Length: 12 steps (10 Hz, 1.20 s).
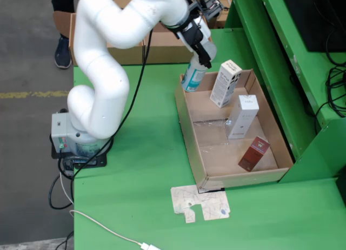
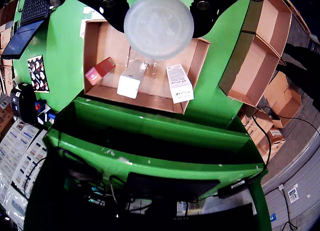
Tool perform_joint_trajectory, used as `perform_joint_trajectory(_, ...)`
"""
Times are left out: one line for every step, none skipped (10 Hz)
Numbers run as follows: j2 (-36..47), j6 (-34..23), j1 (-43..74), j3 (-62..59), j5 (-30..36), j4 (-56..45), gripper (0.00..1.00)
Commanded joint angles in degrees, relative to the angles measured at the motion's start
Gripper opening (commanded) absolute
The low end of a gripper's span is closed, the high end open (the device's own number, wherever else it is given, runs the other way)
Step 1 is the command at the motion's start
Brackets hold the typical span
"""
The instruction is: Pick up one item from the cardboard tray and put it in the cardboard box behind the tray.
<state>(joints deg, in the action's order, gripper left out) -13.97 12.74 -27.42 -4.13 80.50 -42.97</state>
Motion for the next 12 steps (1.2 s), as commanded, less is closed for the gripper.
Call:
perform_joint_trajectory(-1.8,0.6,-1.8,4.1,-1.4,13.7,0.00)
perform_joint_trajectory(-1.8,0.6,-1.8,4.1,-1.4,13.7,0.00)
perform_joint_trajectory(-3.6,-0.1,-1.4,4.1,-1.3,17.1,0.00)
perform_joint_trajectory(-3.6,-0.1,-1.4,4.1,-1.3,17.1,0.00)
perform_joint_trajectory(-3.6,-0.1,-1.4,4.1,-1.3,17.1,0.00)
perform_joint_trajectory(-3.6,-0.1,-1.4,4.1,-1.3,17.1,0.00)
perform_joint_trajectory(-3.6,-0.1,-1.4,4.1,-1.3,17.1,0.00)
perform_joint_trajectory(-3.6,-0.1,-1.4,4.1,-1.3,17.1,0.00)
perform_joint_trajectory(-3.6,-0.1,-1.4,4.1,-1.3,17.1,0.00)
perform_joint_trajectory(-3.6,-0.1,-1.4,4.1,-1.3,17.1,0.00)
perform_joint_trajectory(-3.6,-0.1,-1.4,4.1,-1.3,17.1,0.00)
perform_joint_trajectory(-3.6,-0.1,-1.4,4.1,-1.3,17.1,0.00)
